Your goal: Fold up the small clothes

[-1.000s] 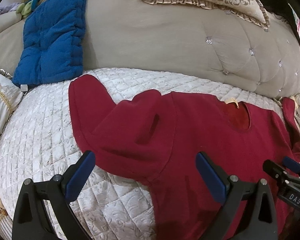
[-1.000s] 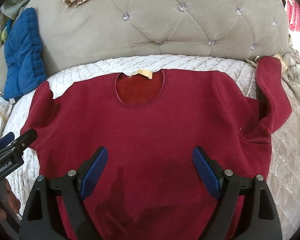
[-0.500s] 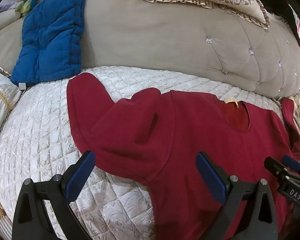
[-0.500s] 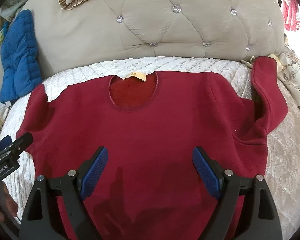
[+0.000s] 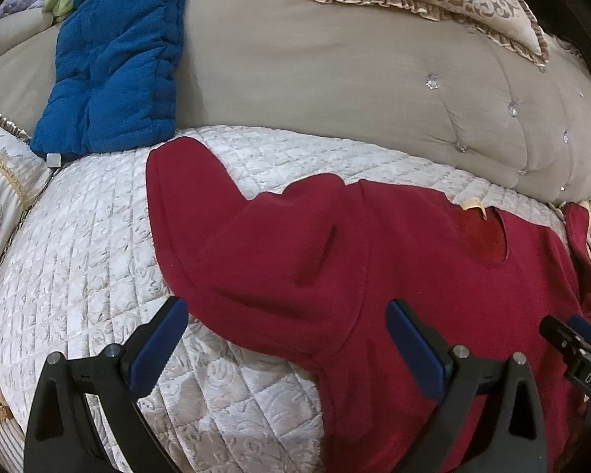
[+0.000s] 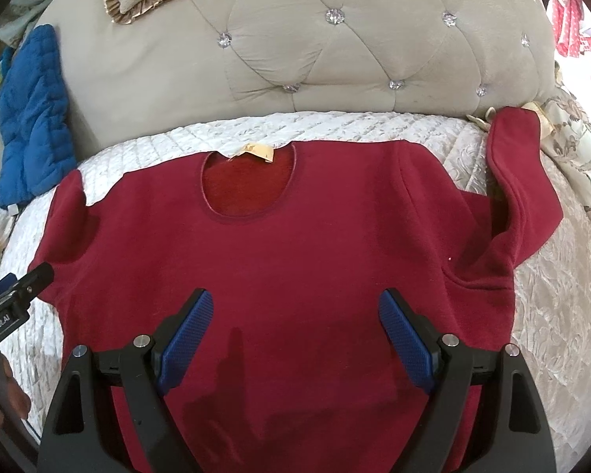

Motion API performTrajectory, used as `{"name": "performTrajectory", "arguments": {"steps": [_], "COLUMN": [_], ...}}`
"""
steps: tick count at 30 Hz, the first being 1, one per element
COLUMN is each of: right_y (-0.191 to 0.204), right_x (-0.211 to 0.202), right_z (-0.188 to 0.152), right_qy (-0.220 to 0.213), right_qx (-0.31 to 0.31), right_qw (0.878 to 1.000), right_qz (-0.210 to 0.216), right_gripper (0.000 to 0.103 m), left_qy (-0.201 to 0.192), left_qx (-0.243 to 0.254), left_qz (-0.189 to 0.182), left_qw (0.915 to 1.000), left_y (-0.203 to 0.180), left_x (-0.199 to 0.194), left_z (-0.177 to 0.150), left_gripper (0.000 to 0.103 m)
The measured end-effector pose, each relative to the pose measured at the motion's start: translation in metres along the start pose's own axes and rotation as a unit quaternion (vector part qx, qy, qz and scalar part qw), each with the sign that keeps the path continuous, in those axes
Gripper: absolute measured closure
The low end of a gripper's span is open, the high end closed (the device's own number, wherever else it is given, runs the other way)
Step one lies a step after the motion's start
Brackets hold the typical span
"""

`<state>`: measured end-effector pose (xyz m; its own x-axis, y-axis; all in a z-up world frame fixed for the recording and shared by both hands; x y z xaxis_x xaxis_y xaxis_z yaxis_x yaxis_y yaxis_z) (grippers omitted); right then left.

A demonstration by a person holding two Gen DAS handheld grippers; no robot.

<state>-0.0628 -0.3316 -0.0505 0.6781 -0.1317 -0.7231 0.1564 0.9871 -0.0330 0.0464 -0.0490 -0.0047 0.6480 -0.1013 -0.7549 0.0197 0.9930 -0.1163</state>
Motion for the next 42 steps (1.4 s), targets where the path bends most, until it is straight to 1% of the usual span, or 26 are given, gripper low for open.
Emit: {"name": "performTrajectory", "arguments": {"steps": [10,17,22,24,26,28,30,32,35,36,37,38,39,40,41,42], "right_y": [-0.001,-0.001,0.002,0.003,0.005,0.006,0.007,0.008,0.009,0.01,0.01,0.011,0.011,0.011,0.011,0.011], "right_x": [0.002,0.004,0.004,0.003,0.001,0.0,-0.001,-0.003,-0.002,-0.002,-0.001,0.0,0.001,0.003,0.004,0.006], "right_z": [0.0,-0.001,-0.001,-0.001,-0.001,-0.002,-0.003,-0.003,-0.003,-0.003,-0.003,-0.004,-0.005,-0.005,-0.006,-0.006], "right_qy": [0.002,0.004,0.007,0.009,0.007,0.005,0.004,0.002,0.002,0.002,0.003,0.004,0.005,0.007,0.009,0.009], "right_qx": [0.001,0.0,-0.006,-0.008,-0.009,-0.007,-0.006,-0.005,-0.004,-0.003,-0.003,-0.003,-0.004,-0.004,-0.005,-0.005], "right_qw": [1.0,1.0,1.0,1.0,1.0,1.0,1.0,0.999,0.999,0.999,0.999,0.999,0.999,0.999,0.999,0.999], "right_qz": [-0.001,0.001,0.005,0.011,0.018,0.024,0.03,0.035,0.042,0.044,0.047,0.049,0.051,0.051,0.05,0.05], "right_gripper": [0.034,0.034,0.034,0.034,0.034,0.034,0.034,0.034,0.034,0.034,0.034,0.034,0.034,0.034,0.034,0.034], "left_qy": [-0.002,0.005,0.011,0.009,0.009,0.016,0.029,0.04,0.057,0.06,0.065,0.069,0.058,0.03,0.023,0.021], "left_qx": [0.012,-0.002,-0.005,-0.02,-0.055,-0.096,-0.135,-0.163,-0.184,-0.187,-0.187,-0.185,-0.179,-0.17,-0.167,-0.161], "left_qz": [-0.003,-0.004,0.004,0.013,0.029,0.042,0.064,0.076,0.097,0.102,0.105,0.103,0.103,0.099,0.09,0.065], "left_qw": [0.9999,1.0,0.9999,0.9997,0.998,0.9944,0.9884,0.9828,0.9765,0.9752,0.9745,0.975,0.9767,0.98,0.9817,0.9846], "left_y": [-0.007,-0.005,0.007,0.022,0.045,0.07,0.096,0.117,0.136,0.141,0.143,0.144,0.145,0.143,0.14,0.133], "left_x": [-0.001,0.001,0.006,0.009,0.017,0.032,0.051,0.071,0.099,0.108,0.119,0.126,0.13,0.128,0.129,0.129], "left_z": [-0.001,-0.001,0.012,0.025,0.042,0.058,0.07,0.08,0.086,0.087,0.087,0.085,0.087,0.09,0.091,0.093], "left_gripper": [0.001,0.001,0.001,0.001,0.001,0.001,0.003,0.014,0.021,0.023,0.028,0.029,0.029,0.036,0.056,0.068]}}
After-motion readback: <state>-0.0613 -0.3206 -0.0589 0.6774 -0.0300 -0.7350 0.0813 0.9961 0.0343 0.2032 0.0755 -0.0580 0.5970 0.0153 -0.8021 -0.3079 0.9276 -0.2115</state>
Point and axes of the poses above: each gripper's, at about its wrist camera, not at the fingertips, and x roughly the way its jaws point, y to its left, z to its top, the point moved 9 cm from there along x, roughly the way its jaws point, and after that the axes turned 10 degrees about -x, right-handed, at the moved point
